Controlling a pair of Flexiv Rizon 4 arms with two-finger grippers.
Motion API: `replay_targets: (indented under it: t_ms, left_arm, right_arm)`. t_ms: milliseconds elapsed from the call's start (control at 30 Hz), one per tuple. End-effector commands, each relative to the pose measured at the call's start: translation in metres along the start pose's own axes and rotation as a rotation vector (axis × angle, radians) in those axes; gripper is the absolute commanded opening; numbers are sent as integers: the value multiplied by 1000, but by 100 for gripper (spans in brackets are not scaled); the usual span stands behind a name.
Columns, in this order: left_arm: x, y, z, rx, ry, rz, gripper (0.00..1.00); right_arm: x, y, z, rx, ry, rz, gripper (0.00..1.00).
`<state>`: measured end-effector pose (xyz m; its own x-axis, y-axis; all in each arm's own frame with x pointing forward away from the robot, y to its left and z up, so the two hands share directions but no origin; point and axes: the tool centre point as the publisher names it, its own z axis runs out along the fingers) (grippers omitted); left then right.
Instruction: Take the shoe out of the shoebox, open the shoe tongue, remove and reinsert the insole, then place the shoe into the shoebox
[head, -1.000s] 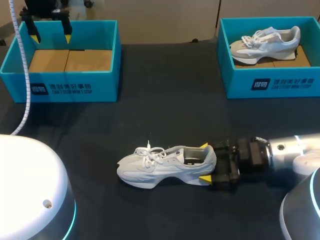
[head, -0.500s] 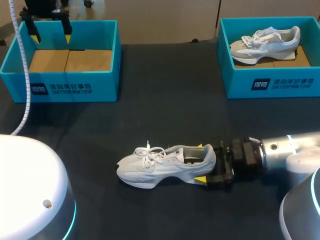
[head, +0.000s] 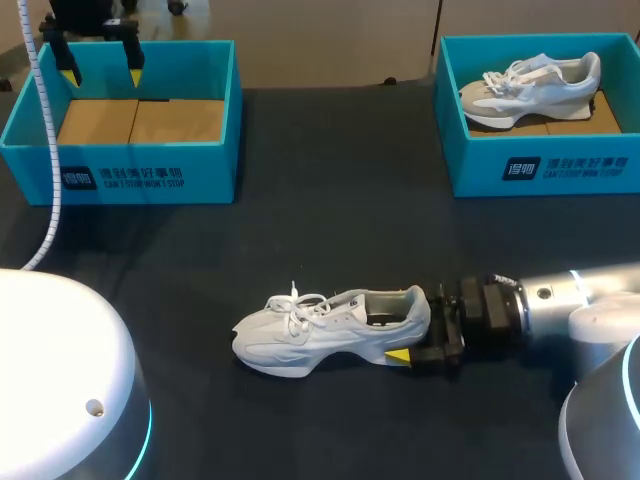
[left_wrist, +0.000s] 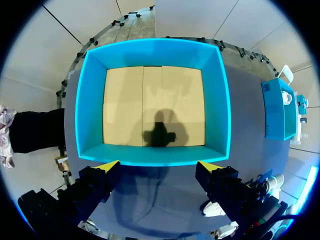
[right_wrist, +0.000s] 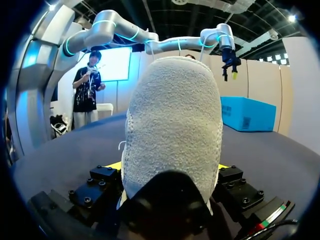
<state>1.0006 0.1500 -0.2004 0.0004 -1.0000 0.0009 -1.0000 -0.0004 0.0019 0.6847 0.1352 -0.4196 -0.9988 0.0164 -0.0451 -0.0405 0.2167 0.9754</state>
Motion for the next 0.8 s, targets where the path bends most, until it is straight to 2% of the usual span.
replay_targets:
  t_ms: [33, 500, 667, 800]
  left_arm:
    - [0, 0, 0, 1, 0, 0, 100]
    - [0, 0, 0, 1, 0, 0, 100]
    - [20, 34, -12, 9, -33, -103, 100]
    - [45, 72, -15, 67, -90, -156, 100]
  right_arm:
    - [2, -3, 4, -1, -14, 6, 0]
    - [3, -3, 4, -5, -14, 8, 0]
    - [3, -3, 4, -5, -14, 8, 0]
    - [3, -3, 4, -5, -14, 8, 0]
